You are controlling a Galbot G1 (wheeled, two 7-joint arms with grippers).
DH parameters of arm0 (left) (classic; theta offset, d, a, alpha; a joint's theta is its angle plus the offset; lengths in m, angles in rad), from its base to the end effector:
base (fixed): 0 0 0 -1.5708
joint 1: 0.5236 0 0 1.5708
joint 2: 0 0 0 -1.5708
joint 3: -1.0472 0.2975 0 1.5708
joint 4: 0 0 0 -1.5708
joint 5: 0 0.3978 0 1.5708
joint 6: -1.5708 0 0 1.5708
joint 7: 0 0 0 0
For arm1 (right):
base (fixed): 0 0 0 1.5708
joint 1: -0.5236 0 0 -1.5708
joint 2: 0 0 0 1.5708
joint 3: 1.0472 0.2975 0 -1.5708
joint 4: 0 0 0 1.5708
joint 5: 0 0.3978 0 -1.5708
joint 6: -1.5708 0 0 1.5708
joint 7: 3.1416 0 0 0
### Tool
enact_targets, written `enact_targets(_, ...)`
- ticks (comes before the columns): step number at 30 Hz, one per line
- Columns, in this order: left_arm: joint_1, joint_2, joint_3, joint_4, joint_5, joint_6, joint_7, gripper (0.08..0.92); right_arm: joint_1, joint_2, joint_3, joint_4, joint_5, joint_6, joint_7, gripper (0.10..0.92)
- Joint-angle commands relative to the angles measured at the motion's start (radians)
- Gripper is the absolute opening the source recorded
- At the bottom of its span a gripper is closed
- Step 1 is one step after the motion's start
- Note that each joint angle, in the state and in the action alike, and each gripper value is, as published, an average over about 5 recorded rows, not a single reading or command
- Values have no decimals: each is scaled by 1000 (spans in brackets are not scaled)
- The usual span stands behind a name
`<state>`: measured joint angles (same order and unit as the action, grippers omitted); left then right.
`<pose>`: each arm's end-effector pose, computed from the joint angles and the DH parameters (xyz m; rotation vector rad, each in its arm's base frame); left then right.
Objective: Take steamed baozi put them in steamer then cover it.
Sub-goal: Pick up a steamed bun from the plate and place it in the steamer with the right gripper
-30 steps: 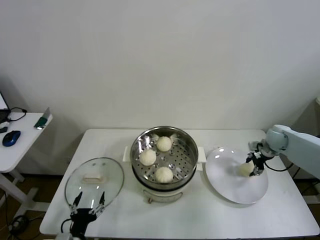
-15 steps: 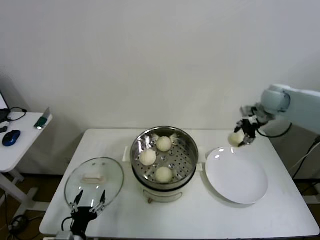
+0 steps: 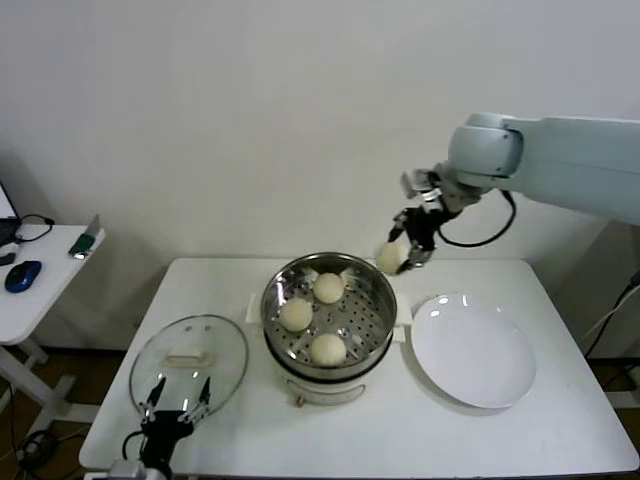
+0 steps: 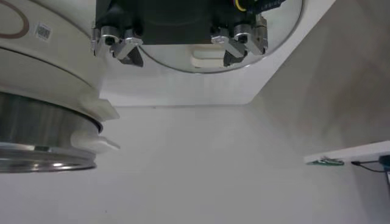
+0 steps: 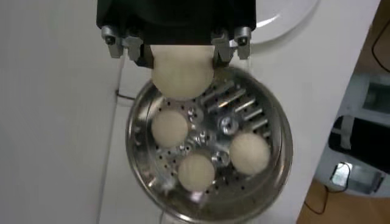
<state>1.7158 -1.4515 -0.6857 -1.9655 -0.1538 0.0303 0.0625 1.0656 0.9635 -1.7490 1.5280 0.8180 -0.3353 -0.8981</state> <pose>0.1998 0.0760 -0.3317 0.0543 -2.8539 -0.0315 0.5020 0.0698 0.0028 1.4363 -1.4392 1.4355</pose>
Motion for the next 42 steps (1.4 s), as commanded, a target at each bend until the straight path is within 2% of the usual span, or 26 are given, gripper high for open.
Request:
enact_targets(1, 1, 1, -5, -2, -8, -1, 0, 823, -115, 150, 16, 49, 41, -75, 95, 645)
enact_targets(14, -2, -5, -10, 4, -7, -3, -1, 823, -267, 174, 4, -22, -114, -103, 171, 651)
enact_targets(30, -8, -3, -10, 15, -11, -5, -3, 823, -296, 166, 6, -3, -134, -143, 219, 656)
enact_targets(32, -7, -2, -9, 14, -10, -5, -3, 823, -293, 163, 8, 3, -120, -147, 225, 677)
enact_targets(38, -4, 2, -8, 6, -2, 1, -2, 823, -226, 122, 29, 19, -51, -139, 212, 804)
enact_targets(42, -4, 5, -3, 2, 2, 3, -1, 823, -170, 44, 91, 26, 16, -127, 192, 821)
